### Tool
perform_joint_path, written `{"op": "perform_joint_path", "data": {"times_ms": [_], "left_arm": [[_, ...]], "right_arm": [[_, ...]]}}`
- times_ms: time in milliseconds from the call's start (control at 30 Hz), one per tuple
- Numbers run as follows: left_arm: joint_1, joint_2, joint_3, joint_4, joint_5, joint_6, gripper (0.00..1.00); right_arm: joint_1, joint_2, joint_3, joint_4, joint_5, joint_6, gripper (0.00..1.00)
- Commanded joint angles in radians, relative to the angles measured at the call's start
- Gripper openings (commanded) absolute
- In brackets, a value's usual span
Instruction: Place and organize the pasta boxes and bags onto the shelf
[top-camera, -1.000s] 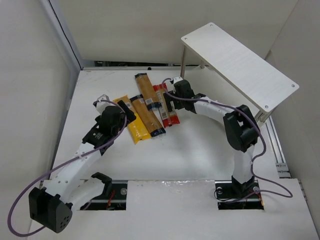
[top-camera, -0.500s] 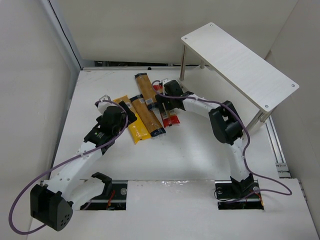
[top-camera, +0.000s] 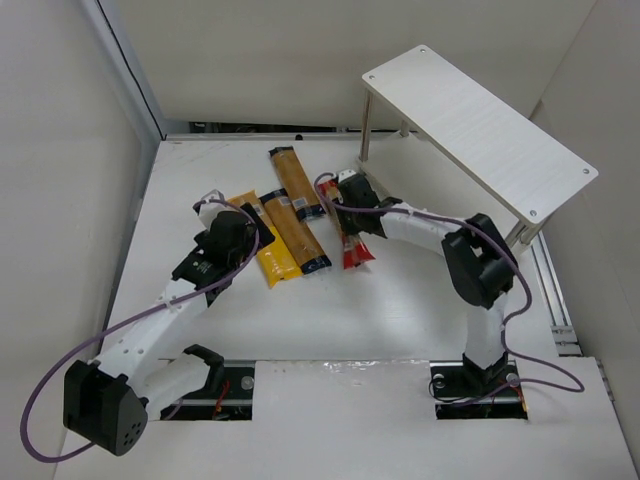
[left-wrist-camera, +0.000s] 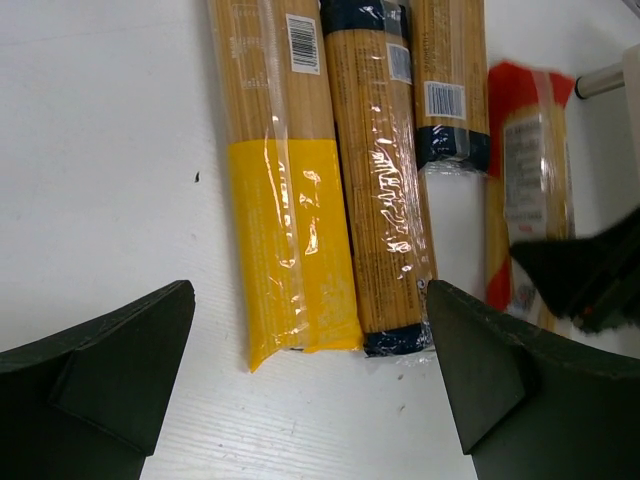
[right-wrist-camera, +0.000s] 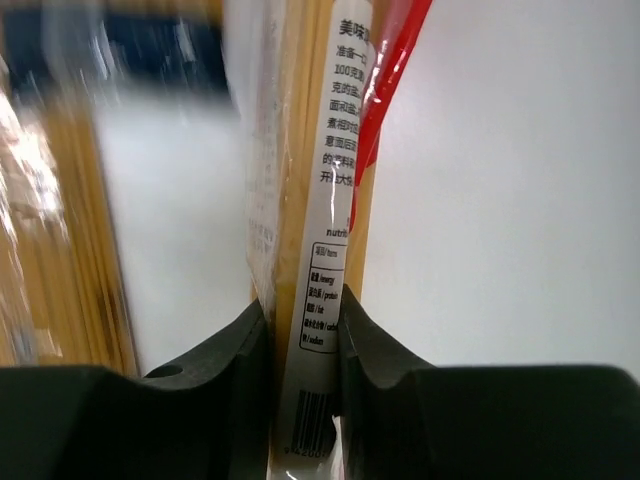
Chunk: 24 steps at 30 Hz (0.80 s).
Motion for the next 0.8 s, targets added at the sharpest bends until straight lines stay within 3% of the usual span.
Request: {"op": "perform_joint_path", "data": {"times_ms": [0, 167, 267, 300, 400, 433, 500, 533, 767], "left_arm": [[-0.001, 0.005, 0.01, 0.035, -0.016, 0.015, 1.0], [-0.001, 0.015, 0.01, 0.046, -0.007, 0.015, 1.0], [-0.001, 0.015, 0.01, 0.055, 0.004, 0.015, 1.0], [-0.001, 0.024, 0.01, 0.055, 0.013, 0.015, 1.0], [-0.001, 0.025, 0.01, 0.055, 0.013, 0.024, 1.0], [-0.001, 0.025, 0.01, 0.055, 0.013, 0.024, 1.0], [-0.001, 0.025, 0.021, 0.055, 0.013, 0.024, 1.0], [-0.001, 0.035, 0.03, 0.046, 0.013, 0.024, 1.0], [-0.001, 0.045, 0.039, 0.037, -0.005, 0.033, 1.0]], "right_arm": [[0.123, -0.212, -0.095, 0.03, 0.274, 0.076, 0.0], [0.258, -0.422, -0.198, 0.026, 0.7, 0.302, 0.0], [0.28, -0.435, -0.18, -0.109, 0.893, 0.448, 0.0], [0.28, -0.415, -0.141, -0.269, 1.0, 0.607, 0.0], [0.28, -0.293, 0.016, -0.586, 1.142, 0.86, 0.0], [0.269, -0.247, 0.069, -0.866, 1.176, 1.082, 0.0], [0.209, -0.144, 0.174, -1.157, 1.208, 1.348, 0.0], [0.186, -0.096, 0.198, -1.158, 1.208, 1.289, 0.0], [0.016, -0.082, 0.18, -1.158, 1.211, 1.27, 0.0]]}}
